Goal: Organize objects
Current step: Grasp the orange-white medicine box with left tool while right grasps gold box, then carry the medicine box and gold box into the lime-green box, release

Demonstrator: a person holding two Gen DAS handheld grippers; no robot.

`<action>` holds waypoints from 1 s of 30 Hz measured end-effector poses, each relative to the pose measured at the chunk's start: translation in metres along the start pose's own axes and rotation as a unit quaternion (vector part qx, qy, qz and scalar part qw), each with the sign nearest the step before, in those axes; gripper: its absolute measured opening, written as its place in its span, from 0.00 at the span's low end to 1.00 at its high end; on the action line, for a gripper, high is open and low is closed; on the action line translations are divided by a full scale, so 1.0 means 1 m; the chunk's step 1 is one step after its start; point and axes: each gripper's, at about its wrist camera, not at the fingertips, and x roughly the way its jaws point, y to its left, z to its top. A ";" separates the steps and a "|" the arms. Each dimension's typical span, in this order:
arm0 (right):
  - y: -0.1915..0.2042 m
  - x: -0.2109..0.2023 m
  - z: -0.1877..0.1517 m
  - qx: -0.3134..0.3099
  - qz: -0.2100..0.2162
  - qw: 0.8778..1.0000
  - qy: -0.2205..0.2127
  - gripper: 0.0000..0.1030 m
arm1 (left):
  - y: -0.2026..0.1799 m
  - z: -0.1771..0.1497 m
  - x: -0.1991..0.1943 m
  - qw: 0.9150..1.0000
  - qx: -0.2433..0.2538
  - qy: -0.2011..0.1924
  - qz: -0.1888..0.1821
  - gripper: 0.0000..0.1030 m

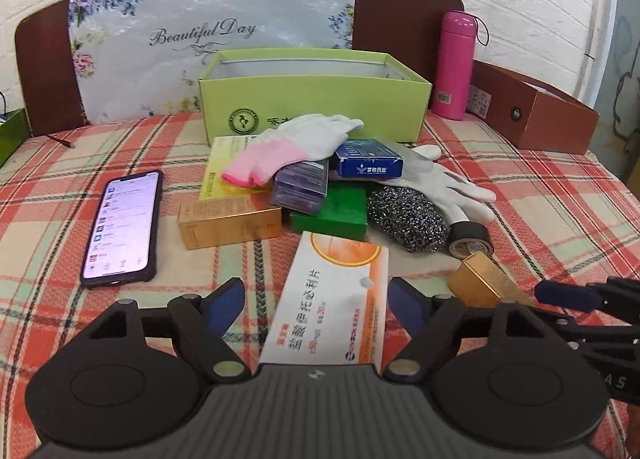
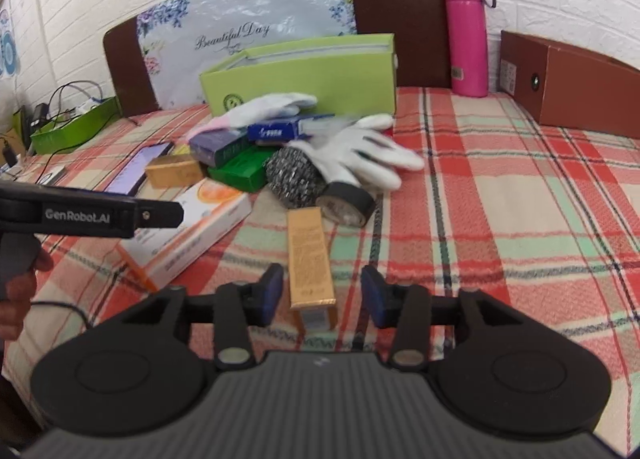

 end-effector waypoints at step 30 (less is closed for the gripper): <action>0.012 0.023 0.015 -0.032 0.023 0.998 0.057 0.23 | 0.002 0.000 0.022 0.998 0.020 0.051 -0.044 0.67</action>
